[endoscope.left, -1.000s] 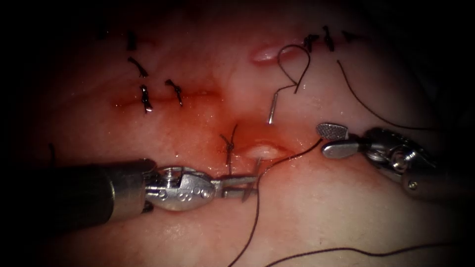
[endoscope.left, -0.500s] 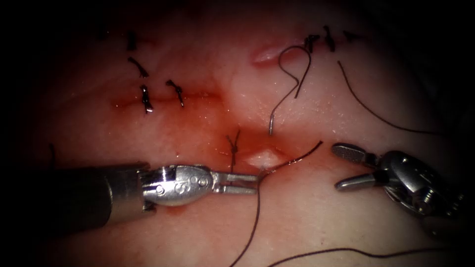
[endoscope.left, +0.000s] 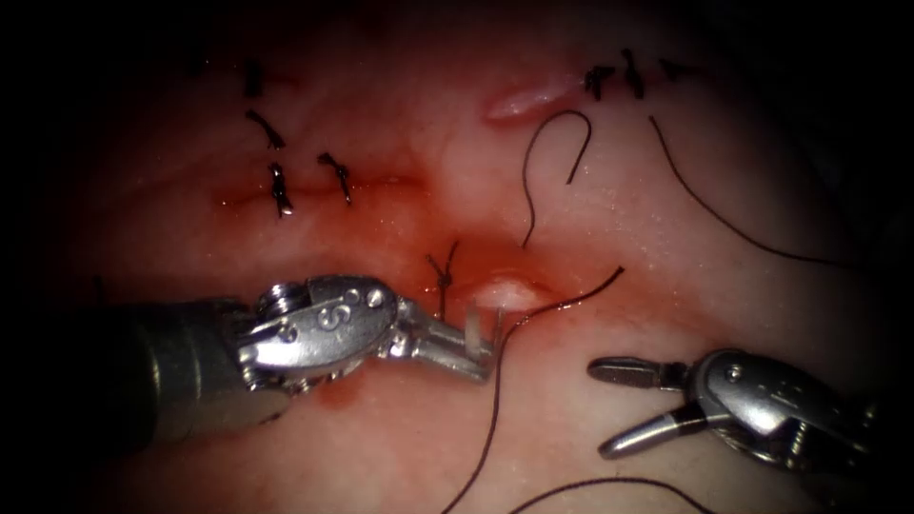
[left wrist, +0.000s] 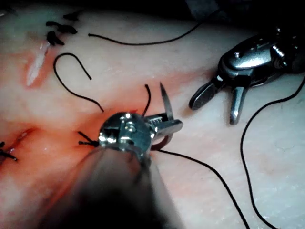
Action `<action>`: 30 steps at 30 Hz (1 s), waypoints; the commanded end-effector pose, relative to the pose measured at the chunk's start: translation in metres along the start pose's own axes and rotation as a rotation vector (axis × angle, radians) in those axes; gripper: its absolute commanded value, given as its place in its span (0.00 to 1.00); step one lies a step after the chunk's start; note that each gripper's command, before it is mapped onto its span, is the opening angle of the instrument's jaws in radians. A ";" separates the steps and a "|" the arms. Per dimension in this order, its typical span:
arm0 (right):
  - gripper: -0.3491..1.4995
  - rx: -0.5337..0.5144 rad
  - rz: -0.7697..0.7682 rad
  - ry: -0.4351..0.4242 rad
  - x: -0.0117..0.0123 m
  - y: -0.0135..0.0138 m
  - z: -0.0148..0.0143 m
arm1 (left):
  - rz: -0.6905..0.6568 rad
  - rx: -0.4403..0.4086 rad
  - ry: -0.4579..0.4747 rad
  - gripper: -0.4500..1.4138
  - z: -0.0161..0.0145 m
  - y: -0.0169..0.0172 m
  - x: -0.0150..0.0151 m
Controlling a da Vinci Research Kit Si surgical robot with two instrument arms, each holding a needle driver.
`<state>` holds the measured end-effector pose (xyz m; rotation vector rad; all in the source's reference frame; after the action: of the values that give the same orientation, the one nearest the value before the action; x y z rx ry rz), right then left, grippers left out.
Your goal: Wound Closure
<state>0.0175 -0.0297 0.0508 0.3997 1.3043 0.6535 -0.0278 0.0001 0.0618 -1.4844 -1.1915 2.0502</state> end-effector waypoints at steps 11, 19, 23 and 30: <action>0.91 0.012 -0.057 -0.096 0.0036 -0.0017 0.0025 | -0.066 -0.077 0.000 0.00 -0.0020 0.0030 0.0019; 0.59 0.042 -0.110 -0.107 0.0066 -0.0003 0.0044 | 0.035 -0.069 0.005 0.00 -0.0035 0.0065 0.0044; 0.00 0.031 -0.148 -0.153 0.0067 0.0004 0.0060 | 0.163 0.013 0.016 0.00 -0.0047 0.0080 0.0054; 0.00 0.002 -0.199 -0.218 0.0046 0.0024 0.0089 | 0.473 0.307 -0.015 0.00 -0.0062 0.0089 0.0055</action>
<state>0.0250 -0.0245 0.0505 0.3279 1.1087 0.4276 -0.0219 0.0011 0.0505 -1.7038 -0.4643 2.4287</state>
